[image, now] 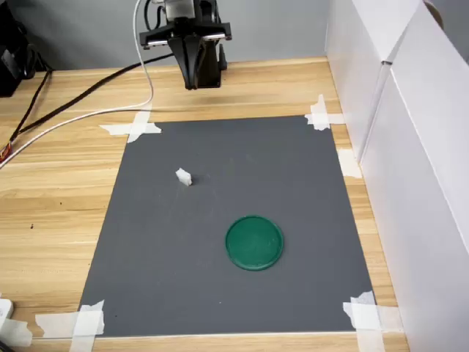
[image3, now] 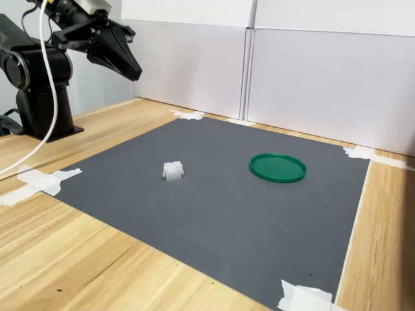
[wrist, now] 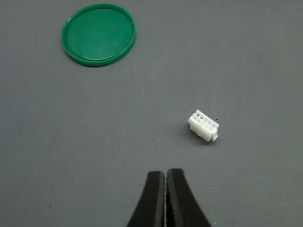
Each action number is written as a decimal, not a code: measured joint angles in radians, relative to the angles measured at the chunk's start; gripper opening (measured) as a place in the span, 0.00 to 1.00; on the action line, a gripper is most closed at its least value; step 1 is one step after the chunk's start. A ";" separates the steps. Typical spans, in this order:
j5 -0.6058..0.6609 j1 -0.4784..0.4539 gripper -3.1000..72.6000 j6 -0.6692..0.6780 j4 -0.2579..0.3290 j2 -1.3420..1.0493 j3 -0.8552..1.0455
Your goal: Grasp a white terminal and put it in the green lid.
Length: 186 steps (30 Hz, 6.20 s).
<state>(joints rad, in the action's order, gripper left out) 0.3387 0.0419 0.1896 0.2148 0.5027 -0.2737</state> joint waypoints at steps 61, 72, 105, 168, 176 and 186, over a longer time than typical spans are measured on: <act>0.487 0.000 0.02 0.678 -0.009 0.625 -0.515; 0.641 0.000 0.02 0.800 -0.059 0.789 -0.649; 0.668 -0.080 0.86 0.859 -0.123 1.045 -0.836; 0.442 -0.080 0.78 0.908 -0.142 1.207 -0.720; 0.440 -0.080 0.38 0.891 -0.143 1.208 -0.720; 0.498 -0.062 0.17 0.833 -0.146 1.208 -0.795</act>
<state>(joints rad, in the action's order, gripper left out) 0.8371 -0.0202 1.0231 0.0686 1.7111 -1.0692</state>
